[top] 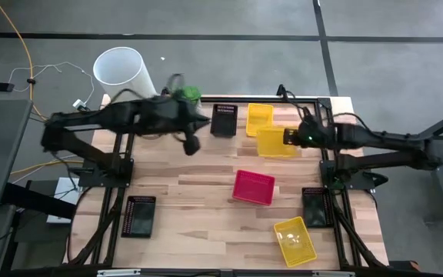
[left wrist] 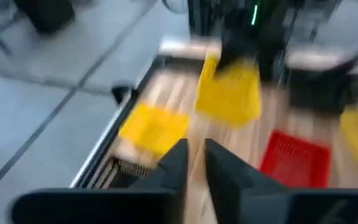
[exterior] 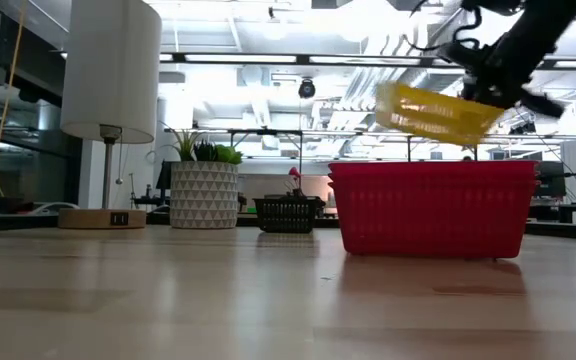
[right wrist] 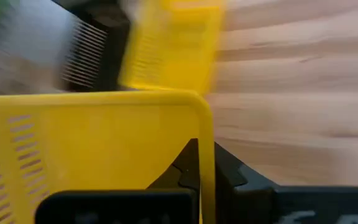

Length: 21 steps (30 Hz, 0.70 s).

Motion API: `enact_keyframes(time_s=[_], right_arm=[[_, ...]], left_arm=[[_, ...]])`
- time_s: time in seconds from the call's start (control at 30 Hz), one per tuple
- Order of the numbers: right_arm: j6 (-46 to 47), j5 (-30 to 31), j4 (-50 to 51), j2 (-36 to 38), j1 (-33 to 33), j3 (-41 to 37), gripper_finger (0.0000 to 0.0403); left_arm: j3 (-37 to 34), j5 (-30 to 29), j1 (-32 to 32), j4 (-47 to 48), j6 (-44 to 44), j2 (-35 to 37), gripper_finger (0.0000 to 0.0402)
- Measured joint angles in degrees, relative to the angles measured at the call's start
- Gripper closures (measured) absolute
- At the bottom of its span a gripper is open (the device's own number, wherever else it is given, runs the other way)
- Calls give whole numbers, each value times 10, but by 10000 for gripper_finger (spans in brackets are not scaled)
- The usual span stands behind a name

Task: Stack baskets by color
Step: Stack the left yellow bin on top of the top yellow bin on the table

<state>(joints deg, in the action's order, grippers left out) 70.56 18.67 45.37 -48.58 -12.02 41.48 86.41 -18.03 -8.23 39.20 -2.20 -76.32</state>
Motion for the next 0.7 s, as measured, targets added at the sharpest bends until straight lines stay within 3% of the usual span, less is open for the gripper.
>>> enact_keyframes(time_s=[0.13,0.2,0.3,0.37,0.47,0.53,0.63,0.7], right_arm=[[114,38,-267,28,26,-116,403],[176,89,-399,11,37,-162,403],[275,193,-522,-35,50,-196,403],[344,265,-537,-71,55,-197,403],[423,324,-531,-135,57,-168,403],[466,337,-496,-186,57,-128,403],[561,332,-363,-261,49,-60,403],[572,315,-289,-302,32,-18,403]], left_arm=[[-111,0,5,-133,-9,92,392],[-155,-5,7,-167,-21,125,394],[-199,-6,8,-183,-52,159,400],[-216,-6,8,-182,-73,174,399],[-223,5,9,-174,-81,185,401],[-224,15,12,-178,-81,187,401],[-224,28,12,-178,-74,192,401],[-224,44,12,-174,-73,197,401]])
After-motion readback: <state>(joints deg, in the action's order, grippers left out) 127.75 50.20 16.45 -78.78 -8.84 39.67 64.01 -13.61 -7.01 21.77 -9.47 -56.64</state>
